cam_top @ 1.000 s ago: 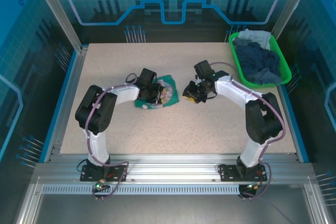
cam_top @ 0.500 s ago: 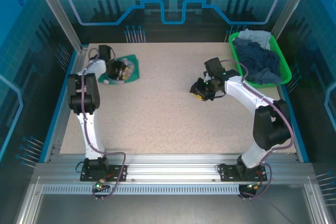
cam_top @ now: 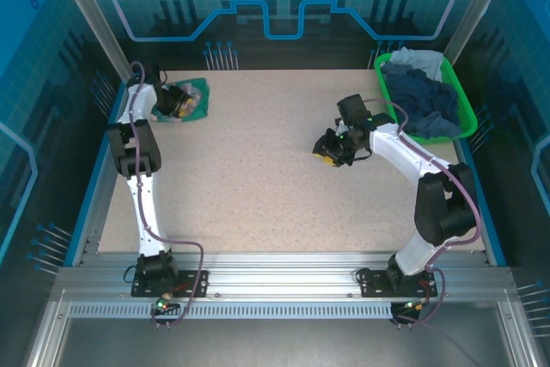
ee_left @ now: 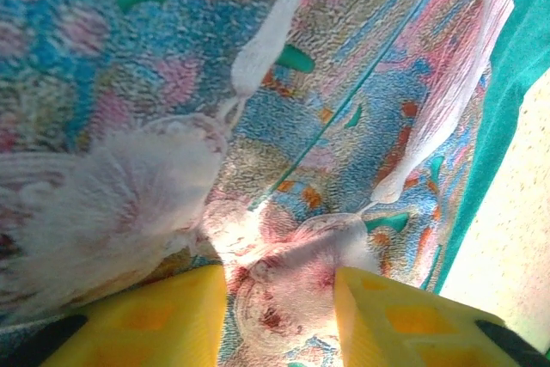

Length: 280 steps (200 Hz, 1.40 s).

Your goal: Fold and stack the t-shirts

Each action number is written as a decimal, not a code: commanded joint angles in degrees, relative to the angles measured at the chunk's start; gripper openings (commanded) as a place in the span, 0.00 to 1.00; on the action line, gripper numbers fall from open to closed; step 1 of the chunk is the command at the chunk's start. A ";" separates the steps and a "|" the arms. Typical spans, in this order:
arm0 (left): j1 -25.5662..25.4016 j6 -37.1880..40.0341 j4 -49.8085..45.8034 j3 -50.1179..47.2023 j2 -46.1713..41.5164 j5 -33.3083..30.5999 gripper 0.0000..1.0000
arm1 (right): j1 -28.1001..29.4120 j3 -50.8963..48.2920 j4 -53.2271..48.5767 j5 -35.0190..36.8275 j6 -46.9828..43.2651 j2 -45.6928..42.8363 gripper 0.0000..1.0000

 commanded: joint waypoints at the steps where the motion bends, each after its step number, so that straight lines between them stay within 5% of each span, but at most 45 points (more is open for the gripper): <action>1: -0.15 2.96 -4.47 0.74 -2.53 -1.20 0.49 | -0.68 2.81 -0.66 -1.36 -1.72 0.49 0.34; 29: -2.16 1.43 -0.42 -5.35 -13.78 -2.47 0.69 | -0.66 5.11 0.07 2.38 -3.49 -0.83 0.39; 38: -2.77 0.63 0.81 -7.87 -18.03 -2.82 0.98 | -0.68 5.64 0.47 4.00 -3.72 -1.62 0.41; 54: -3.74 -1.02 3.38 -14.68 -26.76 -5.32 0.99 | -0.77 6.29 1.65 7.43 -3.85 -3.62 0.51; 61: -4.01 -2.25 5.42 -18.76 -30.90 -6.14 0.99 | -0.87 6.73 1.87 9.13 -3.99 -4.65 0.60; 67: -4.19 -3.59 7.52 -22.70 -34.48 -6.62 0.99 | -0.86 7.23 1.74 10.90 -3.96 -5.39 0.95; 71: -4.31 -4.54 8.89 -25.45 -36.86 -6.97 0.99 | -0.90 7.62 1.24 12.31 -3.83 -5.91 1.00; 118: -8.18 -4.32 21.32 -55.96 -62.78 -13.83 0.99 | -1.04 11.20 -6.94 28.53 -9.16 -11.54 1.00; 146: -14.48 1.44 16.74 -67.48 -76.95 -33.91 0.99 | -1.64 8.68 -7.25 31.84 -12.71 -16.90 1.00; 172: -17.77 -4.30 14.95 -80.40 -89.34 -53.27 0.99 | -2.86 2.92 -8.66 38.13 -12.33 -20.97 1.00; 196: -17.99 11.93 30.73 -95.90 -100.61 -53.53 0.99 | -7.60 -15.06 7.22 35.71 -16.56 -31.43 1.00; 222: -18.14 27.41 42.94 -107.04 -103.96 -49.44 0.99 | -7.04 -35.23 30.08 45.96 -27.34 -40.31 1.00; 240: -18.13 29.60 51.47 -111.58 -101.90 -44.66 0.99 | -7.92 -40.62 38.22 47.14 -34.76 -39.37 1.00; 280: -18.17 28.44 65.37 -113.03 -85.82 -44.49 0.99 | -9.81 -45.81 52.30 43.66 -40.50 -29.02 1.00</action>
